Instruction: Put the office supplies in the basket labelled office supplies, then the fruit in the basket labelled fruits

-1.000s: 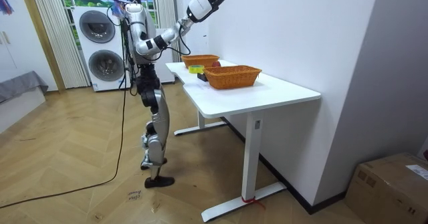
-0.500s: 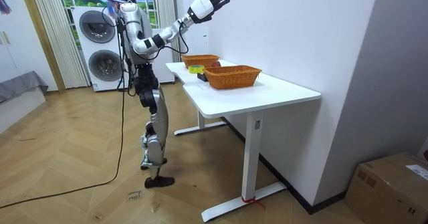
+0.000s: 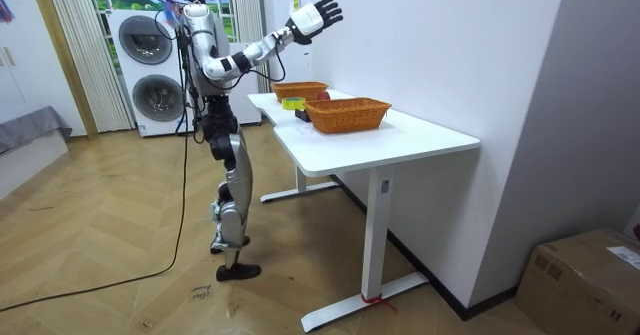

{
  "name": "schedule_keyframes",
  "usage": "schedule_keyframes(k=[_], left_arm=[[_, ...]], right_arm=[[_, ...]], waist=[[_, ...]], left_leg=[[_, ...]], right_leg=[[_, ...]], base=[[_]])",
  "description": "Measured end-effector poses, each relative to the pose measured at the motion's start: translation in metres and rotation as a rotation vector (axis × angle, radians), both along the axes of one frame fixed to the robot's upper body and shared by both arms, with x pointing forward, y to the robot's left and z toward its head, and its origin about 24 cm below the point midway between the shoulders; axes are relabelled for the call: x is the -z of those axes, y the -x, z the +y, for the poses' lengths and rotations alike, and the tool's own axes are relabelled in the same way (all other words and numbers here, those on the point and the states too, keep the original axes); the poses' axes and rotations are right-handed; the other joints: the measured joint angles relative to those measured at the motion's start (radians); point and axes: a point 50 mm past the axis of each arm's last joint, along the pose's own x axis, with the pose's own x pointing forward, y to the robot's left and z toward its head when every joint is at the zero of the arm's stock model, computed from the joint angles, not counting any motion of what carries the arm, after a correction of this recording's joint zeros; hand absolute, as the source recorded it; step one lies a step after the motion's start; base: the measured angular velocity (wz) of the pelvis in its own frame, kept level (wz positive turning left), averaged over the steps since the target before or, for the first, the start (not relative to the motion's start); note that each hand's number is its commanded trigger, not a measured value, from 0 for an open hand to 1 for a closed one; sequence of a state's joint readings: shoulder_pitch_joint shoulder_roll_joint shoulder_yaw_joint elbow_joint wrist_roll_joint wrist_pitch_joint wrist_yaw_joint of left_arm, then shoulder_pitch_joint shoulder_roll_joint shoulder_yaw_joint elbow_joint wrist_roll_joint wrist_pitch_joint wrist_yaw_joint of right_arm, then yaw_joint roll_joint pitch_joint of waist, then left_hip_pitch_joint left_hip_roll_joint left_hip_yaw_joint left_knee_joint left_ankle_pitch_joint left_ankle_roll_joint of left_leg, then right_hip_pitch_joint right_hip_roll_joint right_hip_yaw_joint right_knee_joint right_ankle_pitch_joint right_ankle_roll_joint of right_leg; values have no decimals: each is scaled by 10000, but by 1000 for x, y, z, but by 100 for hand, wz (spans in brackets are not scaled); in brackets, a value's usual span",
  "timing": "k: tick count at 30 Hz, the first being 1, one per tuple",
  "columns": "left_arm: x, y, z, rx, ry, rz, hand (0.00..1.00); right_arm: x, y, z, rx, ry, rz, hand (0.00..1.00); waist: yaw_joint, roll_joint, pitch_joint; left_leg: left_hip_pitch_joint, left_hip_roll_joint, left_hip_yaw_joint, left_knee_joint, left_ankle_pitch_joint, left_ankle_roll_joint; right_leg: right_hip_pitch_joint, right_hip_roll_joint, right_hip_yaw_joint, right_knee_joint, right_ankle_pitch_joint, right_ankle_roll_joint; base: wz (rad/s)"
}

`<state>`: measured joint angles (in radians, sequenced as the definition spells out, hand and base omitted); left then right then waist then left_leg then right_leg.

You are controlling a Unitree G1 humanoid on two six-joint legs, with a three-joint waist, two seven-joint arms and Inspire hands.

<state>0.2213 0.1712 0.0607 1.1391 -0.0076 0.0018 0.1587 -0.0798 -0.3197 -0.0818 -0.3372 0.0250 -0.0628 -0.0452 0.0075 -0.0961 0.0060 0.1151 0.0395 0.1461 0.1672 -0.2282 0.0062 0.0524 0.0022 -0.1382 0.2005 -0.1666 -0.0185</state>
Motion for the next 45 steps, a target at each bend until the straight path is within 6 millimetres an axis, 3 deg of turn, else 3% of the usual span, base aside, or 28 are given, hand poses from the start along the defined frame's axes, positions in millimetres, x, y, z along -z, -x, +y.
schedule_keyframes(k=[7,19,27,36,45], left_arm=[[0,-6,-1,118,108,-120,0],[0,-10,0,206,232,-208,0],[-1,-11,4,272,256,-193,0],[-2,-18,4,529,268,-272,0],[-3,-26,5,770,284,-443,0]], right_arm=[[8,-3,10,-572,1364,662,0],[22,-6,13,-1194,2343,1801,0],[33,-8,21,-1987,2636,2717,0],[63,-11,32,-3054,3363,4396,0],[69,-11,34,-3309,3719,4896,0]], waist=[[92,82,36],[268,20,-48],[273,-3,-62],[285,-6,-40],[294,-83,3]], left_leg=[[-35,-3,-30,-23,-2,-2],[-38,-5,-86,17,1,-2],[-53,-1,-94,27,2,-3],[-52,-6,-105,8,2,-3],[-68,-61,-88,-12,4,-5]], right_leg=[[-20,17,-12,-16,6,-2],[4,4,-41,-5,13,-7],[6,-1,-34,15,17,-7],[5,-1,-22,10,21,-9],[-10,9,-18,-7,21,-8]], base=[[1],[0],[0],[0],[0]])
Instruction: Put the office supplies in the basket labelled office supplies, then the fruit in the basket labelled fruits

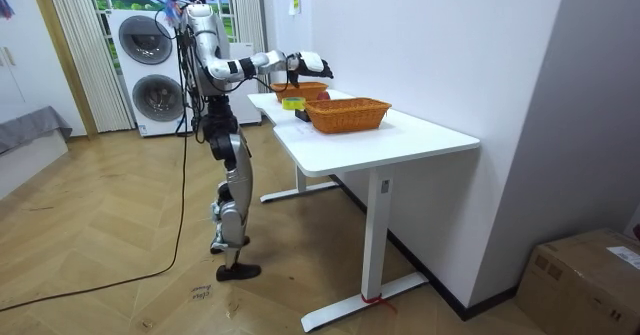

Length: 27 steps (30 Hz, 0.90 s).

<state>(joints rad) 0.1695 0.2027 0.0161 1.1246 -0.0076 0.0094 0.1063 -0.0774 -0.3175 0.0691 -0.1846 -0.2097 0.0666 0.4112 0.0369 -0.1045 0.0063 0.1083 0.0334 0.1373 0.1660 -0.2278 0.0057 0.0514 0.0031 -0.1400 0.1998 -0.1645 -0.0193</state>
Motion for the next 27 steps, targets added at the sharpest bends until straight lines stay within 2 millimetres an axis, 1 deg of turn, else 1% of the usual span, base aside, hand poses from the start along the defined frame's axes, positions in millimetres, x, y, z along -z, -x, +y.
schedule_keyframes(k=[1,3,5,8,11,13,19,24,25,26,27], left_arm=[[-1,-2,1,31,-26,-59,0],[-1,-3,2,54,-57,-122,0],[-2,-4,3,54,-97,-121,0],[-2,-5,3,111,-186,-113,0],[-2,-9,1,274,-169,-169,0],[-2,-10,1,299,-157,-165,0],[-2,-9,-1,297,-134,-151,0],[-1,-13,-2,361,-134,-136,0],[-2,-14,-3,462,-111,-183,0],[-2,-17,-4,554,-92,-267,0],[-2,-18,-5,594,-78,-310,0]], right_arm=[[2,0,-1,-3,54,131,0],[5,0,0,-5,334,286,0],[10,1,1,-25,459,526,0],[20,6,4,-171,1010,937,0],[36,10,5,-314,1358,1722,0],[39,11,4,-334,1432,1987,0],[41,12,4,-421,1518,2188,0],[51,13,0,-306,2195,2607,0],[53,14,-1,-348,2266,2710,0],[54,14,0,-381,2285,2749,0],[54,14,0,-399,2290,2759,0]], waist=[[5,-49,-3],[10,-65,4],[14,-96,-17],[117,-102,-21],[248,-93,-15],[293,-80,-6],[286,-32,16],[297,42,-13],[292,75,-9],[302,120,15],[285,106,3]], left_leg=[[-3,3,-1,0,0,0],[-14,7,3,-1,0,0],[-18,12,2,-1,-1,-1],[-12,8,-5,8,-1,-1],[-8,10,-4,12,0,0],[-10,21,-6,12,0,0],[-16,51,-9,10,-1,0],[-148,50,-33,18,-1,2],[-151,48,-32,27,0,2],[-163,38,-31,27,1,1],[-167,36,-31,28,2,0]], right_leg=[[-3,2,-3,0,0,0],[-9,7,-3,-8,0,0],[-8,11,-6,-23,0,0],[-3,1,-2,-23,1,0],[-2,-7,-9,-23,2,1],[-1,-7,-10,-21,2,1],[-2,5,-18,-20,2,0],[-117,2,-10,-19,10,1],[-126,-3,-13,-12,12,1],[-151,0,-1,-2,12,1],[-158,-2,-4,-1,12,1]], base=[[0],[0],[0],[0],[0],[0],[0],[0],[0],[0],[0]])
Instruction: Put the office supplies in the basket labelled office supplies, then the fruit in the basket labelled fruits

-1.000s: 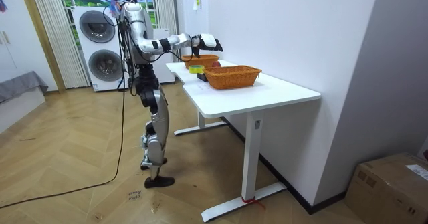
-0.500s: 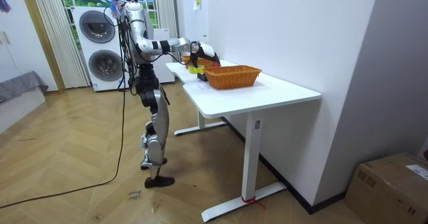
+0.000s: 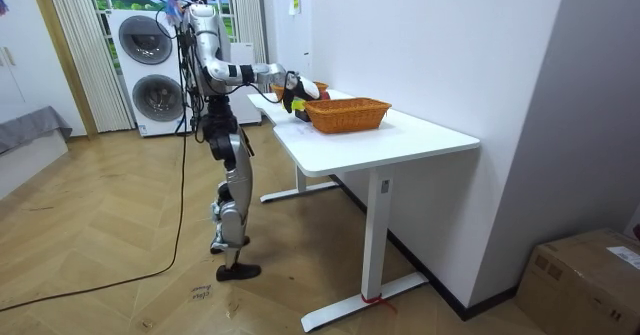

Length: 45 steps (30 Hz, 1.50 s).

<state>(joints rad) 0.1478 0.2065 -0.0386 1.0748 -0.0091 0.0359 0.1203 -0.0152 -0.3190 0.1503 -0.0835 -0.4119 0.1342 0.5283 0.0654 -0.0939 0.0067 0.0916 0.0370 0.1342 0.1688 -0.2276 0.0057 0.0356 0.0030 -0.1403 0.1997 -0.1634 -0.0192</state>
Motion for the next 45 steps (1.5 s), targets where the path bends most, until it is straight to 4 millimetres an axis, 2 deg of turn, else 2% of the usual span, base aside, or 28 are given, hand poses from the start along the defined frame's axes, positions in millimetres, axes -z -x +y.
schedule_keyframes(k=[7,17,33,37,45], left_arm=[[-1,-7,-3,143,102,-289,0],[-1,-7,-3,7,269,-356,0],[-1,-6,-2,-330,324,-439,0],[-1,-5,-1,-488,171,-417,0],[-1,-3,2,-606,115,-211,0]], right_arm=[[4,1,3,-209,274,177,0],[12,2,0,-282,1107,486,0],[16,1,0,-219,1168,636,0],[17,0,-1,-119,1410,681,0],[18,-2,-3,-89,1853,1134,0]], waist=[[-5,39,0],[148,26,-1],[219,-26,24],[239,-100,38],[300,-232,8]], left_leg=[[10,12,-1,2,8,-12],[35,14,3,-1,12,-5],[74,10,-14,-10,15,-9],[81,-13,-14,-9,18,-13],[75,-50,-49,-51,15,-10]], right_leg=[[3,-1,14,-1,0,0],[6,-10,12,26,0,0],[62,-10,-15,16,0,0],[83,0,-24,2,0,0],[99,-4,-36,2,0,0]], base=[[0],[0],[0],[0],[0]])
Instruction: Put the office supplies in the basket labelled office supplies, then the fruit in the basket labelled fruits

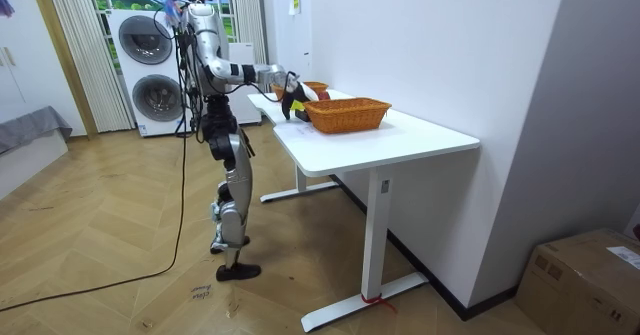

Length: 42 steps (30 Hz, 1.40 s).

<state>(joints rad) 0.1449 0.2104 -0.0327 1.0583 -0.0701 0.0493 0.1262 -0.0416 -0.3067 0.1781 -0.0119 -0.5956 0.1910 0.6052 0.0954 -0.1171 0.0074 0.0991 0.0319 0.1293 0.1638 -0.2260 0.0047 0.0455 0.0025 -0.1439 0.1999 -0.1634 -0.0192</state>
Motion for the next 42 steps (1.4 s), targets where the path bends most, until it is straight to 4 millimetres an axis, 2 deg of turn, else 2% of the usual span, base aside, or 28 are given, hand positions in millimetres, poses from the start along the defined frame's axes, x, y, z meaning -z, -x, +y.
schedule_keyframes(k=[8,20,21,22,23,32,42], left_arm=[[0,-3,1,14,-48,171,0],[-1,-9,1,46,12,67,0],[-1,-9,1,49,20,66,0],[-1,-9,0,56,40,62,0],[-1,-10,0,63,54,52,0],[-1,-12,0,90,77,-11,0],[-1,-13,0,94,72,-30,0]], right_arm=[[-3,-8,6,-365,859,96,0],[-4,-9,5,-465,1213,478,0],[-4,-9,5,-454,1220,495,70],[-4,-10,5,-435,1235,521,80],[-4,-10,5,-433,1271,536,100],[-14,-24,2,-173,1969,-112,100],[-15,-29,3,-148,2291,-349,100]], waist=[[7,-80,26],[256,-160,-2],[265,-161,-3],[291,-163,-4],[318,-166,-6],[523,-234,-24],[531,-267,-35]], left_leg=[[-5,-10,-81,12,6,-2],[7,-20,-85,24,11,6],[9,-21,-85,26,12,7],[11,-21,-85,26,13,7],[11,-21,-84,28,14,8],[4,-22,-144,51,16,9],[-17,-47,-257,34,20,14]], right_leg=[[34,-13,-79,-7,1,-2],[35,-28,-84,-3,5,-3],[36,-29,-84,-2,5,-3],[34,-29,-84,4,5,-3],[34,-30,-84,6,5,-3],[37,-33,-151,-16,5,-4],[67,-122,-271,-177,4,1]], base=[[3],[0],[0],[0],[0],[2],[3]])
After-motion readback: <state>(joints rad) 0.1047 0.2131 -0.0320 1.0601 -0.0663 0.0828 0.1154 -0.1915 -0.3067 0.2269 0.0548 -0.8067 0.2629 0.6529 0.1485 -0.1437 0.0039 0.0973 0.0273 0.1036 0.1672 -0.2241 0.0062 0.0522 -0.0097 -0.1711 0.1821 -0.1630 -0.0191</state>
